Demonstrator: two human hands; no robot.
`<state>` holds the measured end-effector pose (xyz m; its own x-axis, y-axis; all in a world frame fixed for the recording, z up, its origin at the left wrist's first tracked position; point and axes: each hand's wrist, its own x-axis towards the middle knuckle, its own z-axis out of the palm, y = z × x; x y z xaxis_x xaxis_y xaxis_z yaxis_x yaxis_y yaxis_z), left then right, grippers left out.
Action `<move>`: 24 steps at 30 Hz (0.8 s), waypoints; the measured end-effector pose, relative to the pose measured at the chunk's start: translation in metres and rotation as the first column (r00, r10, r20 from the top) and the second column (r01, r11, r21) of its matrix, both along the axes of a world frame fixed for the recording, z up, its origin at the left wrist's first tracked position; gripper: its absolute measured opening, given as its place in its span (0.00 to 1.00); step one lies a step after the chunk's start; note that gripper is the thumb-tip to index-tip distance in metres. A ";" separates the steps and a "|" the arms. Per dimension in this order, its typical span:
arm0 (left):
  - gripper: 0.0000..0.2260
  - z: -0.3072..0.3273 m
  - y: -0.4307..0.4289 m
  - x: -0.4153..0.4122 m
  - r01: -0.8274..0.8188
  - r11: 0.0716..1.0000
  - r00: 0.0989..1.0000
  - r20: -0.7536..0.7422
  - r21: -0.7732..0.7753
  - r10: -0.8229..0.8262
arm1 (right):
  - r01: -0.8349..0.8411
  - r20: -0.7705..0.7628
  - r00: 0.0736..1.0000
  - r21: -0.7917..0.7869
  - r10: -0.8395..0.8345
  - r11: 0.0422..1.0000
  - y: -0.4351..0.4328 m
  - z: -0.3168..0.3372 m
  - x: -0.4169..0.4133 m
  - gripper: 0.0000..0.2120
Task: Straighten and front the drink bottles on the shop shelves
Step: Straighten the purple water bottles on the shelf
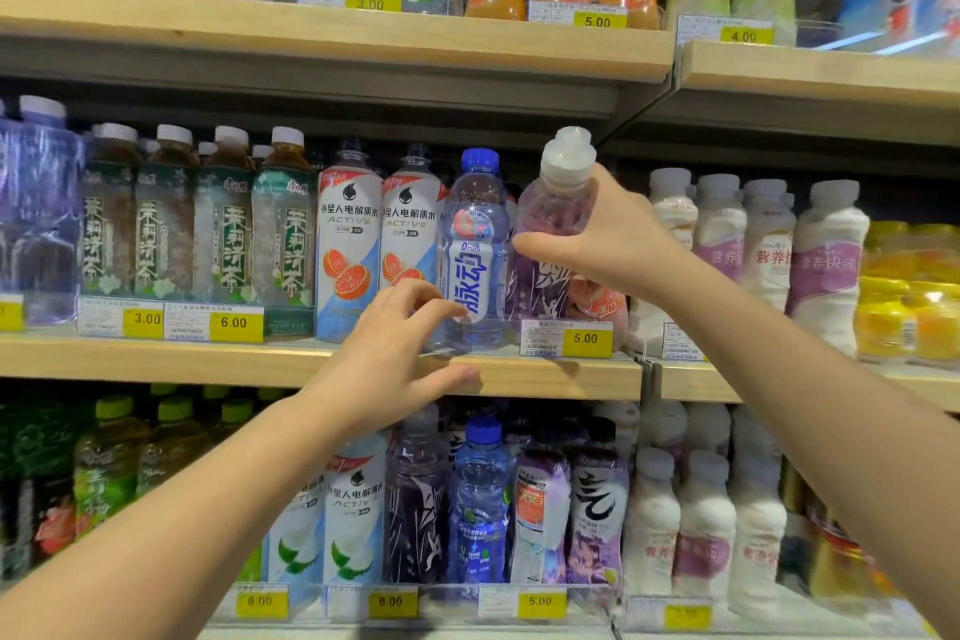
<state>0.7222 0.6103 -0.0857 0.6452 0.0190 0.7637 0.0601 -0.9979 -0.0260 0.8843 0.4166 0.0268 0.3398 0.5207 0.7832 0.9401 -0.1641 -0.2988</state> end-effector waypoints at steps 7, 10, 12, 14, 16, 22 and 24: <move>0.31 0.004 0.000 -0.003 -0.056 0.995 0.998 -0.028 0.082 0.058 | -0.083 -0.015 0.996 0.156 0.086 0.984 -0.015 0.010 -0.002 0.36; 0.31 0.003 0.002 -0.006 -0.064 0.992 0.997 -0.026 0.109 0.068 | -0.149 0.010 0.989 0.198 0.150 0.969 -0.021 0.019 -0.007 0.36; 0.32 0.002 0.005 -0.009 -0.093 0.988 0.995 -0.018 0.123 0.096 | -0.185 0.021 0.982 0.233 0.186 0.955 -0.024 0.024 -0.010 0.34; 0.34 0.000 0.007 -0.012 -0.135 0.984 0.991 0.000 0.118 0.136 | -0.221 0.009 0.974 0.281 0.228 0.934 -0.026 0.028 -0.014 0.31; 0.34 -0.004 0.011 -0.019 -0.178 0.978 0.984 0.014 0.105 0.178 | -0.271 -0.021 0.957 0.303 0.290 0.914 -0.023 0.030 -0.022 0.33; 0.32 -0.005 0.029 -0.047 -0.222 0.968 0.975 0.030 0.114 0.220 | -0.347 -0.130 0.904 0.334 0.408 0.876 0.004 0.024 -0.039 0.32; 0.32 -0.006 0.042 -0.062 -0.226 0.969 0.974 0.022 0.104 0.224 | -0.355 -0.151 0.896 0.322 0.418 0.878 0.015 0.019 -0.051 0.33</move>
